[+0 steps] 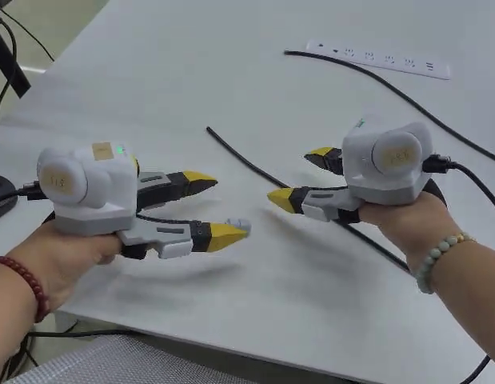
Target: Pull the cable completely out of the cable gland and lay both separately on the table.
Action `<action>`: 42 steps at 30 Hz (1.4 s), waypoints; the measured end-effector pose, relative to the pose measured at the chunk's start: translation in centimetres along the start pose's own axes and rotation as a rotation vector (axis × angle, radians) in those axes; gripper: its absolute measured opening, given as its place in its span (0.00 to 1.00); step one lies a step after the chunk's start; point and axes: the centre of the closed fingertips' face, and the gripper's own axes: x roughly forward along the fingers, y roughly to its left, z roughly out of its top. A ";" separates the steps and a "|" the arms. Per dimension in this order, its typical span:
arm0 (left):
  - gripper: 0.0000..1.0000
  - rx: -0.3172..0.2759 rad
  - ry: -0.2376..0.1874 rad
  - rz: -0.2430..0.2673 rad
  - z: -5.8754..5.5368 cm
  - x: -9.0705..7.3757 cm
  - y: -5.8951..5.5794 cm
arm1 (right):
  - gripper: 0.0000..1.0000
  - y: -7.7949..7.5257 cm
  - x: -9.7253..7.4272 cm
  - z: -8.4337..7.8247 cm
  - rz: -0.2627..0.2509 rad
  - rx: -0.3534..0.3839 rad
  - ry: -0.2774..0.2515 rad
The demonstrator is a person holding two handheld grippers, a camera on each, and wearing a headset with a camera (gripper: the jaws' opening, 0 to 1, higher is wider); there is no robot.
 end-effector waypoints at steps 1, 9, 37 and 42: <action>0.62 0.002 -0.001 0.007 0.3 -0.1 -0.1 | 0.57 0.1 -0.4 0.1 -0.004 0.003 -0.004; 0.72 0.024 -0.023 0.036 2.5 -0.5 -1.4 | 0.68 0.0 -4.7 -0.1 -0.058 0.014 -0.027; 0.80 0.086 -0.040 0.152 8.1 -2.3 -7.5 | 0.75 0.3 -19.6 -2.4 -0.277 0.104 -0.116; 0.79 0.068 -0.041 0.180 8.5 -2.1 -8.5 | 0.74 -0.1 -21.2 -2.5 -0.319 0.119 -0.125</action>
